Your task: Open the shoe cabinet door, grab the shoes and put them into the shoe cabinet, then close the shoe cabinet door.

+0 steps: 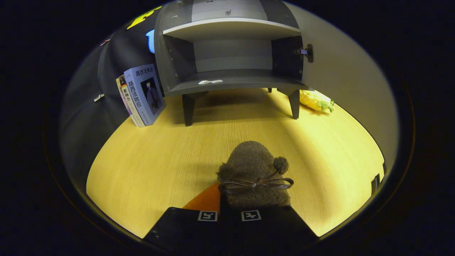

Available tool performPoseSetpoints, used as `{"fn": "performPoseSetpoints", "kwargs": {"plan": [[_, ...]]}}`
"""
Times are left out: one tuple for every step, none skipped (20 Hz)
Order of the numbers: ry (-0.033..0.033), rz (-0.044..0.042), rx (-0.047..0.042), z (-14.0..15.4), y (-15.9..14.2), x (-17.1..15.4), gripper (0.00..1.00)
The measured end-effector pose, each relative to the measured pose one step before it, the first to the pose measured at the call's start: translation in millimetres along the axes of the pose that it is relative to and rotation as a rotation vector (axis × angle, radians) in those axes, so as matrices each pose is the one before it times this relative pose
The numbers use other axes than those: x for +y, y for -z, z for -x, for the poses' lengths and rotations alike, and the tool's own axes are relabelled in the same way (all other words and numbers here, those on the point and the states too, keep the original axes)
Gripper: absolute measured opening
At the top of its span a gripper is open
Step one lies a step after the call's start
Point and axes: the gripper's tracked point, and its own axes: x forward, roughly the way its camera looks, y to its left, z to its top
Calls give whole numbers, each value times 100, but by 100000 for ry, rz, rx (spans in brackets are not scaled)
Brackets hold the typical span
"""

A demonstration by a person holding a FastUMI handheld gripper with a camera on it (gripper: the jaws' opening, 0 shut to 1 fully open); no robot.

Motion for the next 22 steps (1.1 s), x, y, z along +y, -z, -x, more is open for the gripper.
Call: {"fn": "performPoseSetpoints", "kwargs": {"plan": [[-1153, -854, -752, 925, -967, 25, 9], [-1151, -338, -767, 1010, -1134, 104, 9], [-1043, -126, -912, 1153, -1211, 85, 10], [-981, 168, -514, 1002, -1195, 101, 10], [-576, -343, -447, 1104, -1161, 19, 9], [-477, -108, -322, 1237, -1276, 14, 10], [-33, 278, -462, 1225, -1275, -113, 9], [13, 482, -468, 1133, -1431, -56, 10], [-645, -258, -785, 984, -1304, 153, 10], [-458, -536, -518, 1091, -1691, 216, 10], [-465, -736, -754, 989, -1555, 62, 10], [-528, -488, -1129, 744, -1742, 215, 9], [-395, 63, -1391, 669, -1764, 219, 10], [-215, 19, -1473, 328, -1819, 117, 9], [-234, 195, -428, 316, -1678, 121, 9], [-457, -395, -276, -30, -1507, 240, 9], [-1062, -1039, -427, -92, -1633, 318, 9], [-1272, -956, -461, -212, -1849, 469, 10], [-721, -631, -926, -352, -1896, 254, 9], [-349, 544, -682, -709, -1831, 170, 9], [202, 827, -130, -859, -1633, 225, 9], [76, 138, -859, -897, -1694, 294, 9]]}}
